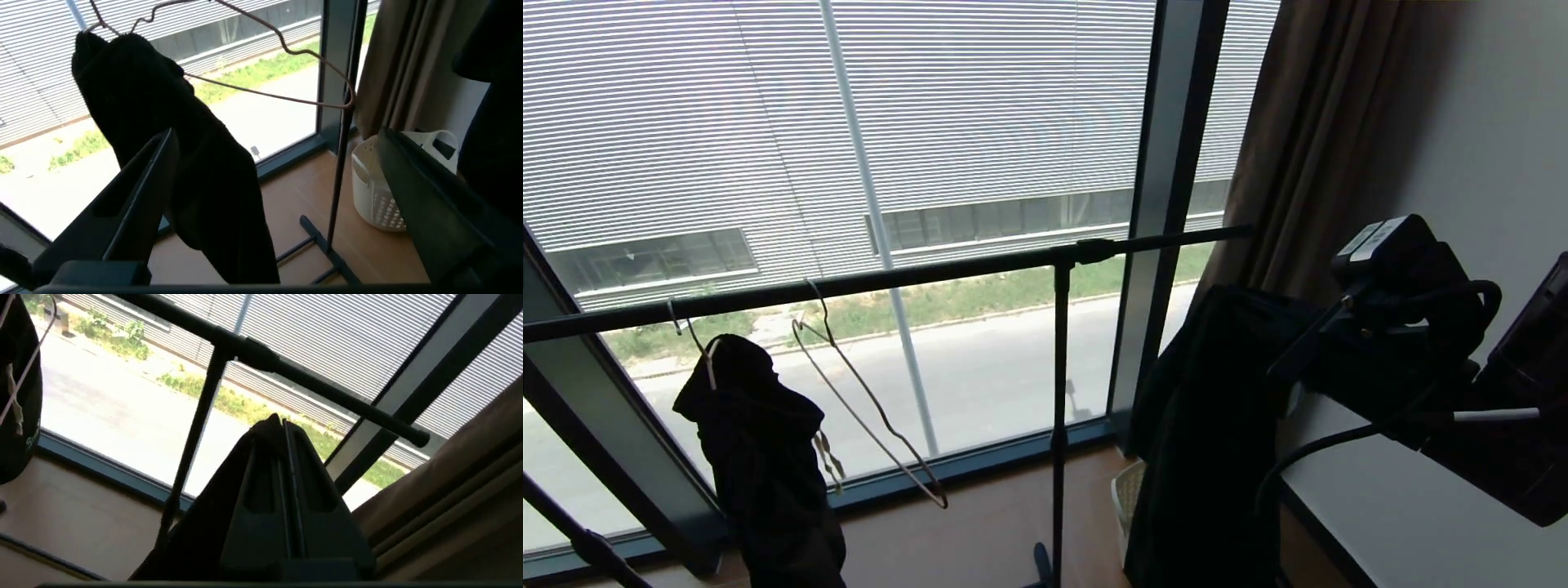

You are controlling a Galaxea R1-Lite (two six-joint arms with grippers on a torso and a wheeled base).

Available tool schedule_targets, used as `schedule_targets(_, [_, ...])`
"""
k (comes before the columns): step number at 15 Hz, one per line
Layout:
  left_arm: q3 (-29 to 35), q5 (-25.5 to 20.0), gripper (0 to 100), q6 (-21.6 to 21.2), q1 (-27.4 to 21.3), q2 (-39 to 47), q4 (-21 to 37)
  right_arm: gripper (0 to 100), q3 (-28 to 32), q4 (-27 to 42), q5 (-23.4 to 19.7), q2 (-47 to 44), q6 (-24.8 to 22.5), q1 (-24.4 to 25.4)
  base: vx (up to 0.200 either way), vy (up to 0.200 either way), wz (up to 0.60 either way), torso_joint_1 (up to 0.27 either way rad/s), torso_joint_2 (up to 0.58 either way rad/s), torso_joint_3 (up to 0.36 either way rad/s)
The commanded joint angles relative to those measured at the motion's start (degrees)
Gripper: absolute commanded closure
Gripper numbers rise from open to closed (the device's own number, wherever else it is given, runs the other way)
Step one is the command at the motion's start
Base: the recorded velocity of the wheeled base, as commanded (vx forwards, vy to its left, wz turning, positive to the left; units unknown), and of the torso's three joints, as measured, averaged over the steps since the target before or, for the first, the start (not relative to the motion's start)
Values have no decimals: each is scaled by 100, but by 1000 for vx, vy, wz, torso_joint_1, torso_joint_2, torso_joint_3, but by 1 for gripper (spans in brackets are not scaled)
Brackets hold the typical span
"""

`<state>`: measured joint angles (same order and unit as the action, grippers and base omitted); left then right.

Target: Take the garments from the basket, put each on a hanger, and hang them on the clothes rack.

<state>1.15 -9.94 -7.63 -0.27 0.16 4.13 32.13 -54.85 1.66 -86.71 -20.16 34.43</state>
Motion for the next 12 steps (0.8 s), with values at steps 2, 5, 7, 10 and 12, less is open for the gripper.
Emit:
schedule_targets(2, [0,0,0,-2,0,2,0,100,-5,0,1,5,-5,3,0,0,600,5,0,5])
schedule_targets(5, [0,0,0,-2,0,2,0,100,3,0,1,5,-14,-24,0,0,600,5,4,5])
schedule_targets(7, [0,0,0,-2,0,2,0,100,12,0,1,5,-14,-68,0,0,300,4,1,1])
schedule_targets(10, [0,0,0,7,0,2,0,100,21,0,10,5,-14,-120,0,0,0,0,0,0])
schedule_targets(12, [0,0,0,7,0,2,0,100,3,0,1,5,-14,-120,0,0,0,0,0,0])
